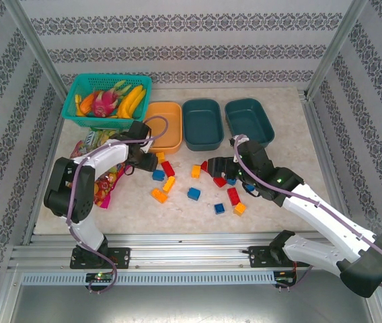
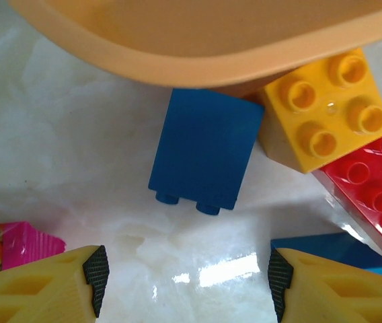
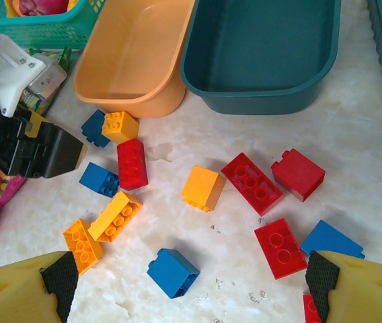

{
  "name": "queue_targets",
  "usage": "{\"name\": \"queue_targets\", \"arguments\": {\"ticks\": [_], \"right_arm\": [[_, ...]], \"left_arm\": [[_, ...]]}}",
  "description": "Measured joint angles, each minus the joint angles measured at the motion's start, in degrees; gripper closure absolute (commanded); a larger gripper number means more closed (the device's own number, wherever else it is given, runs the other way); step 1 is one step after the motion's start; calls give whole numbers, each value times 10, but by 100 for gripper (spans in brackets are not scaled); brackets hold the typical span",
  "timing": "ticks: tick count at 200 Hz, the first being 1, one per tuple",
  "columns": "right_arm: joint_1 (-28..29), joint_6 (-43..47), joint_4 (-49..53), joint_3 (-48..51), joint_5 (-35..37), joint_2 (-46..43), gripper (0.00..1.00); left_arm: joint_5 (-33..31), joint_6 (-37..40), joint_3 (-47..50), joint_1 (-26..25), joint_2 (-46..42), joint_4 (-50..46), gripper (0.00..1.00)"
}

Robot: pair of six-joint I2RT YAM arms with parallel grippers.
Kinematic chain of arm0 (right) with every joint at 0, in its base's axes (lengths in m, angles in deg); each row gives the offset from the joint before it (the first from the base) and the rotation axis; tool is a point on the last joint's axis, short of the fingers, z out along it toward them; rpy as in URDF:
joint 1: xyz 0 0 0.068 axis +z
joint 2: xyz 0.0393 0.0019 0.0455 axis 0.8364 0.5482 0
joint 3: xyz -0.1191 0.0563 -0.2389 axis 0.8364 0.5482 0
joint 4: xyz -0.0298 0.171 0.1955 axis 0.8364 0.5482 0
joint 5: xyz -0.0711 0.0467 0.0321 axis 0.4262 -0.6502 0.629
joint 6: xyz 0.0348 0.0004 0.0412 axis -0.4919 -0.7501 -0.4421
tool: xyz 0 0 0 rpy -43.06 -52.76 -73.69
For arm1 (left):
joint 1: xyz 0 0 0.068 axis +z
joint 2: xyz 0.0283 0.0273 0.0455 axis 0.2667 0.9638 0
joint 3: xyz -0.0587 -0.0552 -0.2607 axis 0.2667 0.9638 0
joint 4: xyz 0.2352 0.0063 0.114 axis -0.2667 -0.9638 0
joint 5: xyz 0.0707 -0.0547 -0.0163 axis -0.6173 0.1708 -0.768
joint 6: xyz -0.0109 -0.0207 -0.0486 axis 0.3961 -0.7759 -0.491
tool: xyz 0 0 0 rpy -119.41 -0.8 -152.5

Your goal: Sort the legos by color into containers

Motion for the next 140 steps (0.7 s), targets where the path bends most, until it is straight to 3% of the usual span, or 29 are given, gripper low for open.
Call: {"name": "queue_targets", "arguments": {"ticks": [104, 140], "right_arm": [[0, -9, 0, -1, 0, 18, 10], [0, -21, -17, 0, -9, 14, 9]], "left_arm": [[3, 19, -42, 0, 69, 41, 40], [6, 19, -55, 0, 70, 41, 46]]}}
